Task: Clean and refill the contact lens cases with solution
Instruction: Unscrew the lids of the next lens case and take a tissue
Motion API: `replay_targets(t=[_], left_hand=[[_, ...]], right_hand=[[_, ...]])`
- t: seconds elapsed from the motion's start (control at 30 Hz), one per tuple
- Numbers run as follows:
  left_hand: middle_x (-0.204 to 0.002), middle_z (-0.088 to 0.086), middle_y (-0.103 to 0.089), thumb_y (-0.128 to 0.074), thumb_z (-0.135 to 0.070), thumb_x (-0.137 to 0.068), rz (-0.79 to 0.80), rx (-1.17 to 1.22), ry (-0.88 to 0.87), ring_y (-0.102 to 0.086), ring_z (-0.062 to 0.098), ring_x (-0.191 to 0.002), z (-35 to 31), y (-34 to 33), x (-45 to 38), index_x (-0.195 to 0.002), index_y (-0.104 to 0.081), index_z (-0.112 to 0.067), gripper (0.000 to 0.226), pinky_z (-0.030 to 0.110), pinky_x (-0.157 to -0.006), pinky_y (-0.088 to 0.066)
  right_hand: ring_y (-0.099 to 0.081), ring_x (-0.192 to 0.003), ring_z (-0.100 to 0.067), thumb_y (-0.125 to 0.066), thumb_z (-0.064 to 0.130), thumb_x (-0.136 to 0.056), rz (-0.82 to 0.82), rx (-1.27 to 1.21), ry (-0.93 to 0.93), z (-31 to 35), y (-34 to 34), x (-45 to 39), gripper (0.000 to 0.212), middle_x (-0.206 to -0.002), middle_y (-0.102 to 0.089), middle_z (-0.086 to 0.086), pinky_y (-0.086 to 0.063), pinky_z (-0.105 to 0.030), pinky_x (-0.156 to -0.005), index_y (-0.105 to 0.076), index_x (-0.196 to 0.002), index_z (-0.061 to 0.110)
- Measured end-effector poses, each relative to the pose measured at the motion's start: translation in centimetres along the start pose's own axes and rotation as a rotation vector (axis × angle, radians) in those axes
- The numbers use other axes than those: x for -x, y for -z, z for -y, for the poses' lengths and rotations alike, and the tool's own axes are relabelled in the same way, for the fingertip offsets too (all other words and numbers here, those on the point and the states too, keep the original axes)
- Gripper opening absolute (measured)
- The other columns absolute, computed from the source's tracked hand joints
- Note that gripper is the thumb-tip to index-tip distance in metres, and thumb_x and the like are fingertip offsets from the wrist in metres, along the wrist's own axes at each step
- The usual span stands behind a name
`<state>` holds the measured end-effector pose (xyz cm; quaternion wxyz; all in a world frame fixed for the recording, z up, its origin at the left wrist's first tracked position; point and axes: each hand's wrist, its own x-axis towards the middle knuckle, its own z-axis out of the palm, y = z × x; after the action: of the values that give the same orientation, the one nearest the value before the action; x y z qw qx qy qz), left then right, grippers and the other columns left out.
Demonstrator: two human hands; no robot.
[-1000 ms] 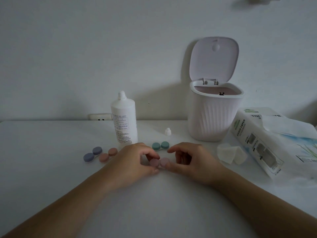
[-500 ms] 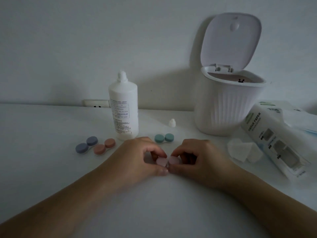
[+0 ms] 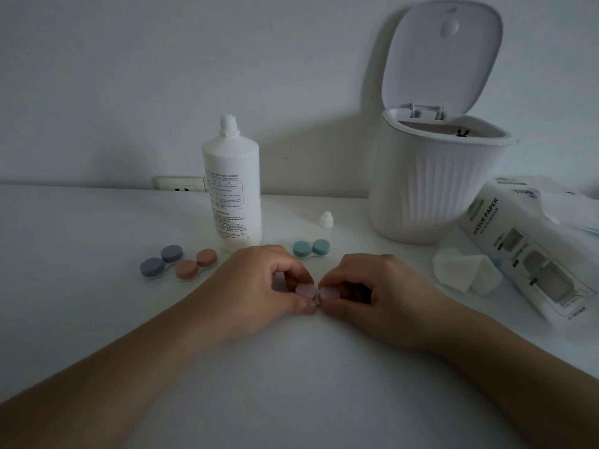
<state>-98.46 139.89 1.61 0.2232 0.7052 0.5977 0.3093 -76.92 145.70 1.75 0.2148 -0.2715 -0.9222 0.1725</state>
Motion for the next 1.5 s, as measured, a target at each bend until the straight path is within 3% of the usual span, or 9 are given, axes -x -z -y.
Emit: replay_targets(t=[0.17, 0.37, 0.53, 0.7, 0.87, 0.97, 1.13, 1.3, 1.5], left_hand=[[-0.090, -0.023, -0.063, -0.092, -0.040, -0.064, -0.002, 0.003, -0.016, -0.054, -0.009, -0.069, -0.1, -0.1, 0.1, -0.082, -0.076, -0.035, 0.025, 0.006, -0.063, -0.039], [-0.094, -0.026, -0.060, -0.091, -0.047, -0.061, 0.058, -0.026, -0.088, -0.056, -0.005, -0.083, -0.2, -0.2, 0.1, -0.083, -0.072, -0.039, 0.030, 0.008, -0.067, -0.038], [-0.089, -0.025, -0.059, -0.093, -0.042, -0.061, 0.034, -0.010, -0.088, -0.056, -0.004, -0.077, -0.2, -0.2, 0.0, -0.080, -0.071, -0.041, 0.029, 0.010, -0.064, -0.037], [-0.092, -0.025, -0.060, -0.092, -0.045, -0.061, 0.042, -0.020, -0.079, -0.056, -0.003, -0.079, -0.2, -0.2, 0.1, -0.084, -0.074, -0.037, 0.030, 0.010, -0.066, -0.039], [-0.091, -0.025, -0.060, -0.093, -0.042, -0.061, 0.041, -0.015, -0.084, -0.056, -0.004, -0.077, -0.3, -0.2, 0.0, -0.081, -0.072, -0.041, 0.029, 0.010, -0.066, -0.039], [-0.091, -0.023, -0.060, -0.093, -0.043, -0.062, 0.037, -0.014, -0.086, -0.056, -0.003, -0.076, -0.2, -0.2, 0.0, -0.081, -0.072, -0.041, 0.028, 0.010, -0.065, -0.038], [-0.091, -0.027, -0.060, -0.093, -0.041, -0.062, 0.042, -0.015, -0.091, -0.056, -0.006, -0.080, -0.2, -0.2, 0.0, -0.085, -0.075, -0.036, 0.030, 0.007, -0.067, -0.038], [-0.092, -0.021, -0.060, -0.094, -0.041, -0.062, 0.032, -0.018, -0.086, -0.055, -0.003, -0.075, -0.3, -0.2, 0.0, -0.080, -0.071, -0.042, 0.029, 0.011, -0.064, -0.039], [-0.095, -0.021, -0.061, -0.093, -0.040, -0.063, 0.042, -0.021, -0.078, -0.058, 0.000, -0.086, -0.4, -0.1, 0.0, -0.087, -0.076, -0.033, 0.030, 0.010, -0.068, -0.040]], right_hand=[[-0.058, -0.072, -0.014, -0.068, 0.051, -0.084, -0.046, -0.069, -0.064, -0.3, 0.5, 0.3, 0.037, -0.087, -0.060, 0.013, -0.044, -0.015, -0.062, -0.067, -0.117, 0.035], [-0.058, -0.068, -0.013, -0.077, 0.045, -0.076, -0.089, -0.058, -0.037, 0.0, 0.4, 0.2, 0.022, -0.071, -0.058, 0.011, -0.041, -0.013, -0.058, -0.072, -0.082, 0.025], [-0.062, -0.077, -0.014, -0.077, 0.017, -0.077, 0.004, -0.130, 0.003, 0.2, 0.9, 0.4, 0.023, -0.088, -0.065, 0.009, -0.052, -0.026, -0.069, -0.075, -0.098, 0.024], [-0.060, -0.077, -0.014, -0.078, 0.036, -0.079, -0.050, -0.104, -0.035, 0.2, 0.8, 0.4, 0.016, -0.084, -0.061, 0.011, -0.051, -0.030, -0.067, -0.071, -0.091, 0.027], [-0.059, -0.077, -0.014, -0.076, 0.022, -0.080, 0.010, -0.120, 0.004, 0.3, 1.0, 0.5, 0.014, -0.086, -0.061, 0.011, -0.050, -0.026, -0.067, -0.071, -0.092, 0.027], [-0.059, -0.081, -0.014, -0.074, 0.032, -0.081, 0.010, -0.117, -0.010, 0.2, 1.1, 0.6, 0.017, -0.092, -0.060, 0.015, -0.044, -0.014, -0.067, -0.069, -0.097, 0.034], [-0.056, -0.072, -0.013, -0.078, 0.037, -0.080, -0.028, -0.046, -0.052, 0.2, 0.8, 0.4, 0.013, -0.078, -0.058, 0.012, -0.042, -0.018, -0.059, -0.069, -0.086, 0.030], [-0.060, -0.085, -0.011, -0.073, 0.033, -0.080, 0.026, -0.101, -0.038, 0.3, 1.3, 0.6, 0.024, -0.097, -0.061, 0.017, -0.044, -0.013, -0.070, -0.070, -0.104, 0.034], [-0.058, -0.075, -0.012, -0.076, 0.044, -0.078, -0.032, -0.015, -0.068, 0.0, 0.7, 0.4, 0.018, -0.077, -0.058, 0.014, -0.041, -0.013, -0.061, -0.073, -0.091, 0.032]])
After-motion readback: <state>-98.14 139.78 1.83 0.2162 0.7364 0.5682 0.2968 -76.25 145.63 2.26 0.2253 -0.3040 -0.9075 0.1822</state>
